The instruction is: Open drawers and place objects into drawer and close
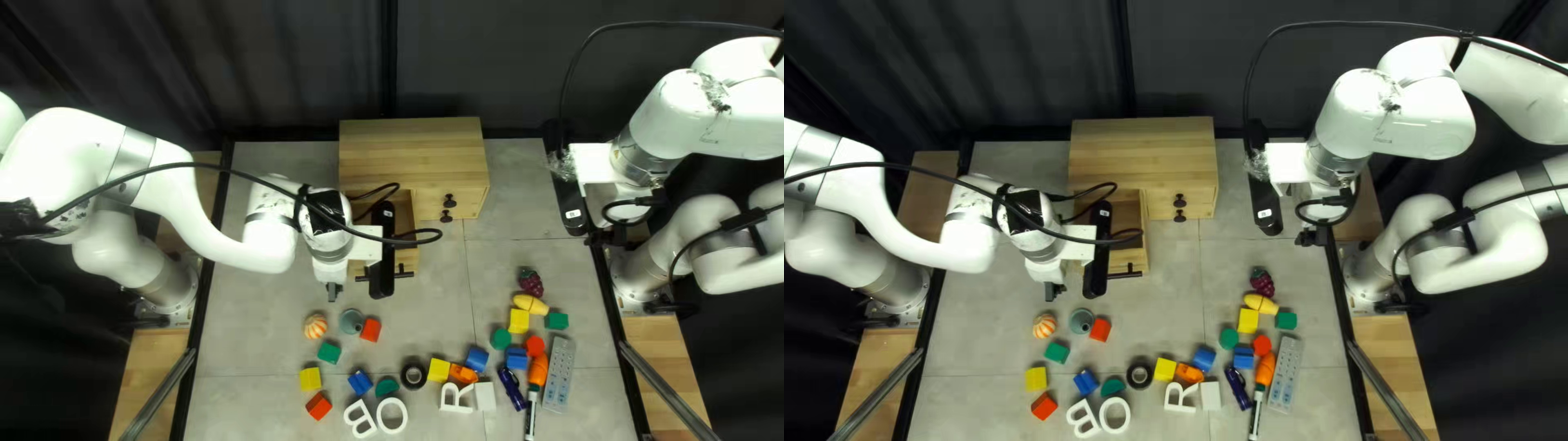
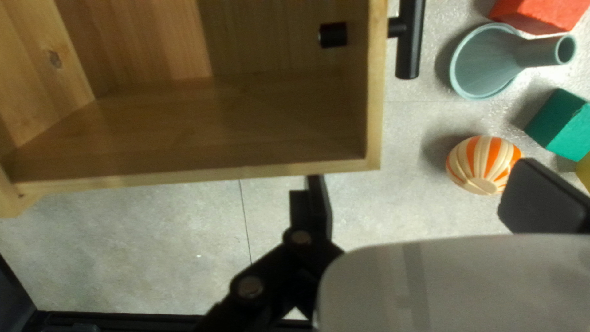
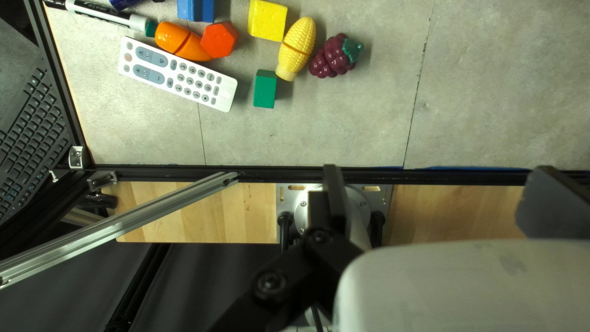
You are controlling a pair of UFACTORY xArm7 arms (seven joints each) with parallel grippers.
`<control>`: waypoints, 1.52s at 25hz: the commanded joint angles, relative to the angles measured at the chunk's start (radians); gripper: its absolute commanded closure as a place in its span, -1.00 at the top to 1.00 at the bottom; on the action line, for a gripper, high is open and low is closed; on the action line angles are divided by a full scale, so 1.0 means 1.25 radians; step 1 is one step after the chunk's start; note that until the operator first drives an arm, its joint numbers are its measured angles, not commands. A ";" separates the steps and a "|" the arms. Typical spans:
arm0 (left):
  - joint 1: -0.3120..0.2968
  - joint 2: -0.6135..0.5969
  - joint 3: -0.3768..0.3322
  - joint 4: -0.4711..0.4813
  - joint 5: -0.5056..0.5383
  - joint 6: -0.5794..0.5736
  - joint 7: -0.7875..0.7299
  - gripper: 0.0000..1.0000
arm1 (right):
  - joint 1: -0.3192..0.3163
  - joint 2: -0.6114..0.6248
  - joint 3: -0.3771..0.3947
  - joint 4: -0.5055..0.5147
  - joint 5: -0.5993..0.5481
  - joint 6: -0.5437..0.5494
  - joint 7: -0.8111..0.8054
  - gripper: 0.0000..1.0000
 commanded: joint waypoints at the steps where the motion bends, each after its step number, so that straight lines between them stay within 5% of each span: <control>1: -0.006 -0.029 -0.004 0.015 -0.004 0.042 -0.009 1.00 | 0.000 0.000 0.000 0.000 0.000 0.000 0.000 1.00; 10: 0.005 0.039 -0.034 0.132 0.090 0.045 -0.104 1.00 | 0.000 0.000 0.000 0.000 0.000 0.000 0.000 1.00; 24: 0.001 0.171 -0.050 0.202 0.295 -0.133 -0.257 1.00 | 0.000 0.000 0.000 0.000 0.000 0.000 0.000 1.00; 38: -0.005 0.279 -0.037 0.300 0.373 -0.162 -0.267 1.00 | 0.000 0.000 0.000 0.000 0.000 0.000 0.000 1.00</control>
